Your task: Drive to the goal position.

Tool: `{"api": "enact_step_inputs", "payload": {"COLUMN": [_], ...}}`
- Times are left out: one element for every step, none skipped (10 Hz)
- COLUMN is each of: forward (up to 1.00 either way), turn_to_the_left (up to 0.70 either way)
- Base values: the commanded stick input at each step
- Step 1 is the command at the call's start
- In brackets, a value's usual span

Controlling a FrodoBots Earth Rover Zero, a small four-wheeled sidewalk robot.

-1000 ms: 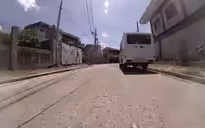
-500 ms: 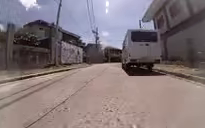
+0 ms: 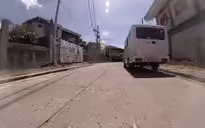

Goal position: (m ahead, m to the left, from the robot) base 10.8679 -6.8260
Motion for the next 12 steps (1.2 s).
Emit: {"api": "enact_step_inputs", "payload": {"forward": [1.0, 1.0, 1.0, 1.0, 1.0, 1.0, 1.0, 1.0, 1.0, 1.0, 1.0, 1.0], "turn_to_the_left": [-0.27, -0.04, 0.0, 0.0, 0.0, 0.0, 0.0, 0.0, 0.0, 0.0, -0.17, -0.17]}}
